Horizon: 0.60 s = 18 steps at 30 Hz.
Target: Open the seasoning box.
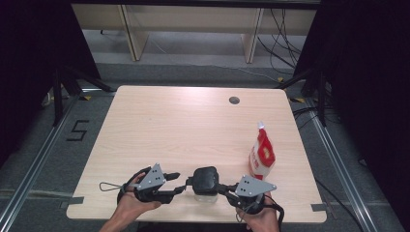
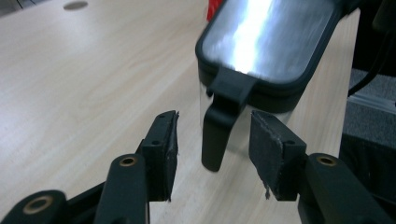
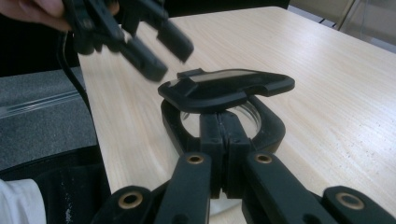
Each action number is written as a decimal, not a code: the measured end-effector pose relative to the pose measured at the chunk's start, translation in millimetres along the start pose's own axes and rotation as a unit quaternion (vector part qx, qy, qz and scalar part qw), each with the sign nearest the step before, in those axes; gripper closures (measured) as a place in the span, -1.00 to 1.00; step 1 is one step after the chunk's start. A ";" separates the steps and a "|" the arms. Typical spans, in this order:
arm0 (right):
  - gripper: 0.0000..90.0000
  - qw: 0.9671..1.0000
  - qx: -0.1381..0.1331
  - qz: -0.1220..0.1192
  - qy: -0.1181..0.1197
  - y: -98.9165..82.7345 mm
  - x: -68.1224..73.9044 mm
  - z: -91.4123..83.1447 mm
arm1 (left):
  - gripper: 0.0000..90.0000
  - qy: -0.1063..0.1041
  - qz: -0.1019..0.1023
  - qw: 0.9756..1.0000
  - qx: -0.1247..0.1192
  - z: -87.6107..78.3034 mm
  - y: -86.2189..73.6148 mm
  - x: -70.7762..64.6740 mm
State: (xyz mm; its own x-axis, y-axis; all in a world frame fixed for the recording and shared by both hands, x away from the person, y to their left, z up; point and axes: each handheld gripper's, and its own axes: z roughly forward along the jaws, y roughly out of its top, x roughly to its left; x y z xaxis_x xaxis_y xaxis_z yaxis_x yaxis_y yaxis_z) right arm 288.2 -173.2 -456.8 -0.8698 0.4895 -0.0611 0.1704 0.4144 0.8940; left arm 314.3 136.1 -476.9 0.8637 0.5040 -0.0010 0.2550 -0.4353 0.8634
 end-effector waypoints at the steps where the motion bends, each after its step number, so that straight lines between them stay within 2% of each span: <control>1: 1.00 1.000 0.000 0.000 0.000 0.0 0.0 0.0 | 0.15 0.000 0.000 1.000 0.000 0.0 0.0 0.0; 5: 1.00 1.000 -0.006 -0.006 0.001 4.7 1.8 2.2 | 0.16 -0.008 -0.006 1.000 0.006 11.0 -10.1 1.7; 7: 1.00 1.000 -0.002 -0.010 0.003 6.9 2.6 1.8 | 0.18 -0.012 0.006 1.000 0.004 13.5 -12.4 4.6; 11: 1.00 1.000 -0.006 -0.017 -0.003 9.4 3.8 2.5 | 0.23 -0.012 0.009 1.000 -0.001 15.3 -15.5 7.8; 12: 1.00 1.000 -0.007 -0.016 -0.002 10.0 4.3 2.8 | 0.23 -0.015 0.004 1.000 -0.004 16.5 -16.4 7.5; 13: 1.00 1.000 -0.006 -0.020 -0.002 11.9 4.3 2.5 | 0.24 -0.021 0.013 1.000 0.000 19.0 -18.0 7.9; 16: 1.00 1.000 -0.011 -0.018 -0.004 14.1 5.6 3.6 | 0.27 -0.025 0.019 0.999 0.012 24.2 -19.6 7.3; 17: 1.00 1.000 -0.009 -0.023 -0.002 15.4 5.0 3.4 | 0.29 -0.025 0.013 1.000 0.009 25.9 -19.6 5.2; 18: 1.00 1.000 -0.011 -0.022 0.001 16.2 5.4 4.1 | 0.30 -0.033 0.024 0.999 0.012 26.8 -18.7 6.3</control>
State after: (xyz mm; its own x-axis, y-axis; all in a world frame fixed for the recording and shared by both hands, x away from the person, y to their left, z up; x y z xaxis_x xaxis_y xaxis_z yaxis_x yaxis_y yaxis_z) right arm 288.2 -160.7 -444.5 -0.8771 0.4700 -0.0995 0.1218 0.4179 0.9003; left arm 326.6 127.4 -506.6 0.9020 0.4316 0.0069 0.2216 -0.4767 0.8507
